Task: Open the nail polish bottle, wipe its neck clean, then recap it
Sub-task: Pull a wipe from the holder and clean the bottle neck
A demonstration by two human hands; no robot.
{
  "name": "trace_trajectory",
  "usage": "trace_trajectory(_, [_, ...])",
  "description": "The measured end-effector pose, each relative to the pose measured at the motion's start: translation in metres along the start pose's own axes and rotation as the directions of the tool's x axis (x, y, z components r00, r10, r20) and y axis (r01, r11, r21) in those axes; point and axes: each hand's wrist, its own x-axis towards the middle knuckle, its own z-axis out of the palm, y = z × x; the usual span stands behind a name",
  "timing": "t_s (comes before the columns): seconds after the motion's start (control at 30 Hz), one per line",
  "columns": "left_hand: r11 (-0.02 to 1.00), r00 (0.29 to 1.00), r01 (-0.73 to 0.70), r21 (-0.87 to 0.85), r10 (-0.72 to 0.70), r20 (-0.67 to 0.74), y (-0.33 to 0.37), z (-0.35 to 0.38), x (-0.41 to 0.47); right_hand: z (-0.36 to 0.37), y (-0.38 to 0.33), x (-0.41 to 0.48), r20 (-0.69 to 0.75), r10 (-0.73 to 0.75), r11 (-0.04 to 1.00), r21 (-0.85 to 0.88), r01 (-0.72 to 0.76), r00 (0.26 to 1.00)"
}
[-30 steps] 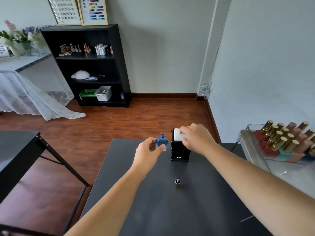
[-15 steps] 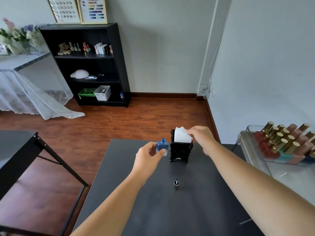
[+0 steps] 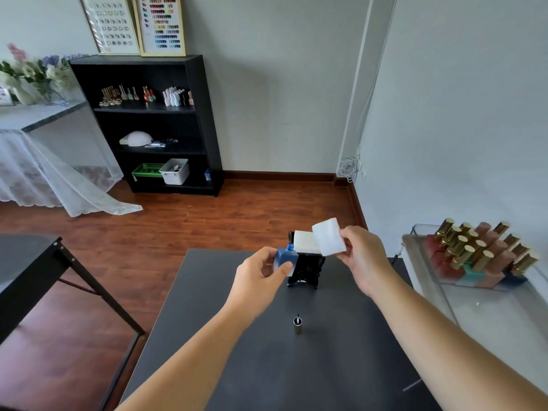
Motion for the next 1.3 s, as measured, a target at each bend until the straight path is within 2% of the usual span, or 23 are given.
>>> trace_trajectory(0.1, [0.995, 0.997, -0.074, 0.060, 0.073, 0.032, 0.011, 0.002, -0.008, -0.002, -0.001, -0.029, 0.045, -0.121, 0.977, -0.172, 0.127, 0.992])
trace_trajectory(0.4, [0.970, 0.982, -0.188, 0.152, 0.184, 0.039, 0.033, 0.008, -0.020, -0.006, -0.018, -0.069, 0.094, -0.288, 0.883, -0.360, 0.302, 0.953])
trace_trajectory(0.53, [0.968, 0.982, -0.190, 0.166, 0.183, 0.052, 0.037, 0.012, -0.024, -0.009, -0.020, -0.073, 0.141, -0.286, 0.876, -0.362, 0.318, 0.948])
trace_trajectory(0.7, [0.955, 0.977, -0.214, 0.207, 0.209, 0.047, 0.040, 0.014, -0.026, -0.013, -0.023, -0.077, 0.204, -0.289, 0.897, -0.285, 0.339, 0.935])
trace_trajectory(0.87, [0.946, 0.967, -0.255, 0.198, 0.250, 0.048, 0.040, 0.016, -0.026, -0.015, -0.028, -0.080, 0.307, -0.335, 0.834, -0.343, 0.432, 0.891])
trace_trajectory(1.13, [0.929, 0.947, -0.319, 0.189, 0.320, 0.027, 0.036, 0.017, -0.026, -0.011, -0.031, -0.075, 0.321, -0.395, 0.777, -0.383, 0.499, 0.861])
trace_trajectory(1.2, [0.919, 0.941, -0.332, 0.214, 0.338, 0.012, 0.034, 0.015, -0.026, -0.010, -0.034, -0.072, 0.332, -0.369, 0.763, -0.426, 0.487, 0.868])
trace_trajectory(1.3, [0.896, 0.928, -0.363, 0.254, 0.372, 0.014, 0.032, 0.011, -0.025, -0.009, -0.039, -0.070, 0.459, -0.236, 0.706, -0.525, 0.475, 0.857])
